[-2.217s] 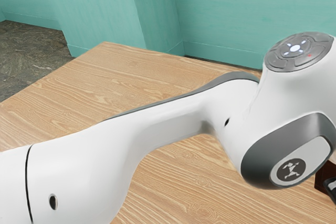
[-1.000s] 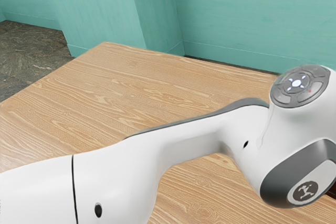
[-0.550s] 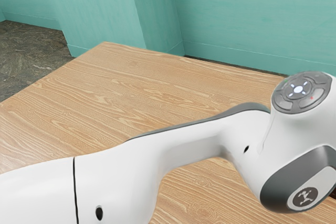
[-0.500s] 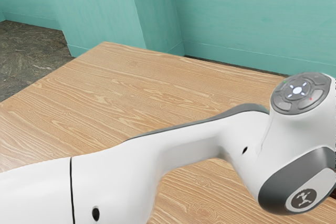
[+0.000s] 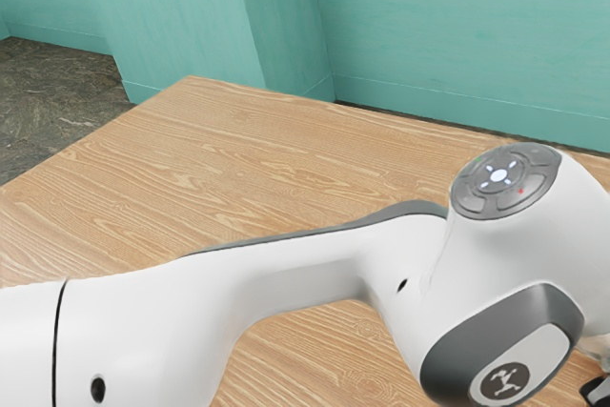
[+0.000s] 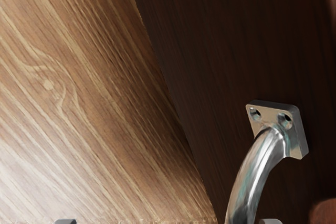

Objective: Pull the drawer handle with one arm to open the drawer

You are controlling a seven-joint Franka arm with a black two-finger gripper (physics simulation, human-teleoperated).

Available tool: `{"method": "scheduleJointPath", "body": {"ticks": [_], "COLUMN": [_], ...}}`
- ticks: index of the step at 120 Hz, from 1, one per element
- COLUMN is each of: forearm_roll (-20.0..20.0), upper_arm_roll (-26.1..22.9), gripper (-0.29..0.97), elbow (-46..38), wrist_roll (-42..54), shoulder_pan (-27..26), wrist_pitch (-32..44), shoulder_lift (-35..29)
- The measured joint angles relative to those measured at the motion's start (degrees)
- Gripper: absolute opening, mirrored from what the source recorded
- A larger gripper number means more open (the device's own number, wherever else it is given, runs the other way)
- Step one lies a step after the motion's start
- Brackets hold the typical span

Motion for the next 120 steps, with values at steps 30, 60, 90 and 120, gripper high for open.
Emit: {"method": "scheduleJointPath", "body": {"ticks": [30,60,90,120], "forearm_roll": [0.0,0.1,0.0,0.0], "upper_arm_roll": [0.0,0.1,0.2,0.2], "gripper": [0.42,0.42,0.41,0.41], "elbow": [-4.4,-8.4,-10.9,-14.6], "wrist_roll": [-0.1,-0.2,-0.2,-0.2], "shoulder_pan": [-0.9,-1.3,-2.8,-3.4], "wrist_pitch": [1.0,2.2,3.2,4.1], "shoulder_lift": [-3.0,-5.8,-7.8,-10.7]}}
